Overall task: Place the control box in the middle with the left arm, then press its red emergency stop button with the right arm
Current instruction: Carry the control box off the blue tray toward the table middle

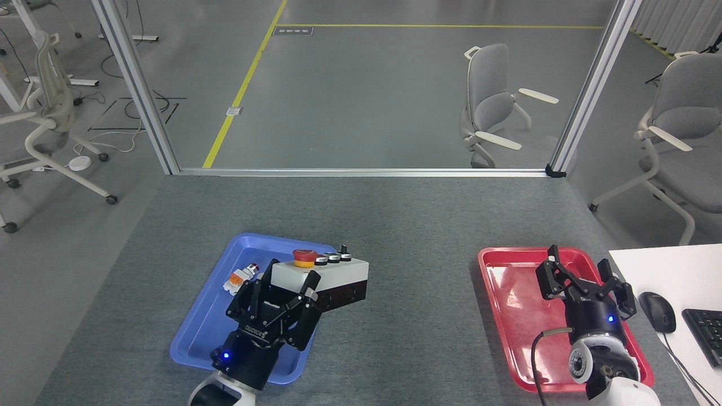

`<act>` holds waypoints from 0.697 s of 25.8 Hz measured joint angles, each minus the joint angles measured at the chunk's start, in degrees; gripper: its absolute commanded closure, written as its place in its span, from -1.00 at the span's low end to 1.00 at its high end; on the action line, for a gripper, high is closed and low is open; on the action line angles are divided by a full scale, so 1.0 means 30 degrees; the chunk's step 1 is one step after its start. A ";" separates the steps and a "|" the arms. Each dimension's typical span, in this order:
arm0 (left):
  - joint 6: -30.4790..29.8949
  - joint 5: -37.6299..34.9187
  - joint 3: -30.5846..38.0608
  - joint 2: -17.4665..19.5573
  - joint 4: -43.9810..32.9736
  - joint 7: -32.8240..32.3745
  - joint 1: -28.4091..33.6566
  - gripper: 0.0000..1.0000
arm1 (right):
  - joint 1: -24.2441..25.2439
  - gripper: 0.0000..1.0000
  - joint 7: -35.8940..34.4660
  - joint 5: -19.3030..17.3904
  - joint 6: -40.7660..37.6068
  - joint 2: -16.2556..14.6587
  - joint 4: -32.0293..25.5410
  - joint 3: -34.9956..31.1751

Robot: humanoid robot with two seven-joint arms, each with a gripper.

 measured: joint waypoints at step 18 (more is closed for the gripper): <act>0.0181 -0.7384 -0.2162 -0.3613 0.3622 0.0193 0.0658 1.00 | 0.0047 -0.97 0.0131 0.0003 0.0023 0.0001 0.0010 0.0000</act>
